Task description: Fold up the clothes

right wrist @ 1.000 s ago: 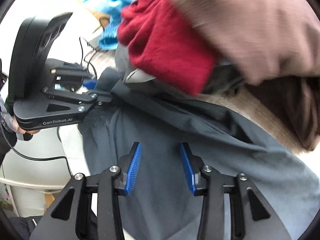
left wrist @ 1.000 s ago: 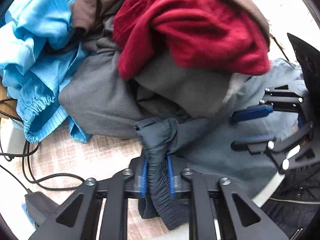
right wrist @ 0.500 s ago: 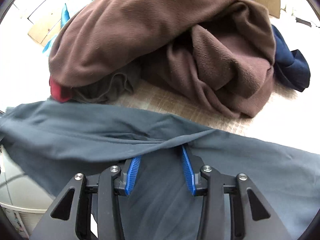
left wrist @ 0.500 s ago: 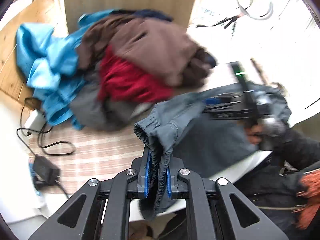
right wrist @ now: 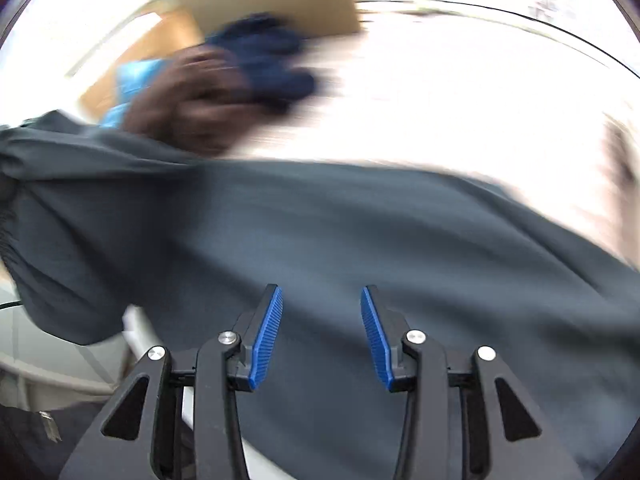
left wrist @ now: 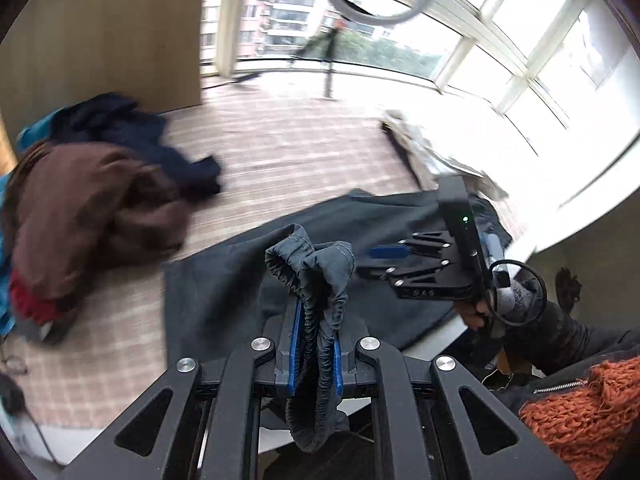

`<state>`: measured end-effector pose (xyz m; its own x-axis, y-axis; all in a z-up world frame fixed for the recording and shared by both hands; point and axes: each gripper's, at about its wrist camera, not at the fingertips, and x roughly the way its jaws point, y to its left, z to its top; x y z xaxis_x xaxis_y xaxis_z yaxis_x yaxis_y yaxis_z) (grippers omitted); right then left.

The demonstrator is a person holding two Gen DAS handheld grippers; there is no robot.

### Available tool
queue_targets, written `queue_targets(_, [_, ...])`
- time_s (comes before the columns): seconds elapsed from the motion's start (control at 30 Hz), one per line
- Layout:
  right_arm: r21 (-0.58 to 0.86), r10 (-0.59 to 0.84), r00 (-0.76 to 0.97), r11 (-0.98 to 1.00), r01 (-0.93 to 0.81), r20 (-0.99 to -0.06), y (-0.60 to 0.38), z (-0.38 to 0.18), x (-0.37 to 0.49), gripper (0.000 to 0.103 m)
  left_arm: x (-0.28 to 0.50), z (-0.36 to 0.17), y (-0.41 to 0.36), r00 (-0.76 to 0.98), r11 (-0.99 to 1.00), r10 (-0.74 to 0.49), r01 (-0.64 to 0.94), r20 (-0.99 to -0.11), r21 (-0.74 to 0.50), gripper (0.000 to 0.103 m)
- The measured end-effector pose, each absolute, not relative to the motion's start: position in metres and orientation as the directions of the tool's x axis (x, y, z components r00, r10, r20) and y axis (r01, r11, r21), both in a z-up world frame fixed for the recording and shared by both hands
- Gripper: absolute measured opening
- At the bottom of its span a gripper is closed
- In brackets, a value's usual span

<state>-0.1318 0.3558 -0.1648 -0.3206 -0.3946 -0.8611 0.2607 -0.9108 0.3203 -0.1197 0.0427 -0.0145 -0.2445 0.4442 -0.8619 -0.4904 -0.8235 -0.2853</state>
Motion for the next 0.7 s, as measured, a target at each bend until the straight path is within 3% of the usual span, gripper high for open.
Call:
queue_targets(0.13, [0.286,-0.282,-0.288,-0.958,0.028,-0.915,0.503,-0.176,-0.104,0.041,-0.128,-0.040,0.135,-0.124,-0.760,0.488,-0.548,-0.864,-0.351,0.011])
queue_targets(0.3, [0.380,-0.328,-0.339,-0.920,-0.097,-0.882,0.583,-0.171,-0.060,0.041,-0.126,-0.071,0.267,-0.016,-0.654,0.510,-0.656,-0.860,-0.376,0.011])
queue_targets(0.4, [0.401,-0.329,-0.373,-0.907,-0.131,-0.868,0.601,-0.165,-0.050,0.041,-0.122,-0.100,0.334,0.026,-0.610,0.418,-0.732,-0.908,-0.302,0.020])
queue_targets(0.5, [0.403,-0.324,-0.384,-0.903,-0.145,-0.865,0.614,-0.160,-0.044,0.041,-0.124,-0.135,0.372,0.096,-0.625,0.277,-0.738,-0.956,-0.255,0.027])
queue_targets(0.63, [0.418,-0.328,-0.403,-0.895,-0.156,-0.854,0.621,-0.153,-0.038,0.041,-0.121,-0.126,0.376,0.136,-0.609,0.291,-0.737,-0.947,-0.293,0.028])
queue_targets(0.7, [0.454,-0.352,-0.417,-0.873,-0.175,-0.838,0.615,-0.154,-0.037,0.041,-0.118,-0.105,0.363,0.095,-0.592,0.322,-0.757,-0.942,-0.279,0.035])
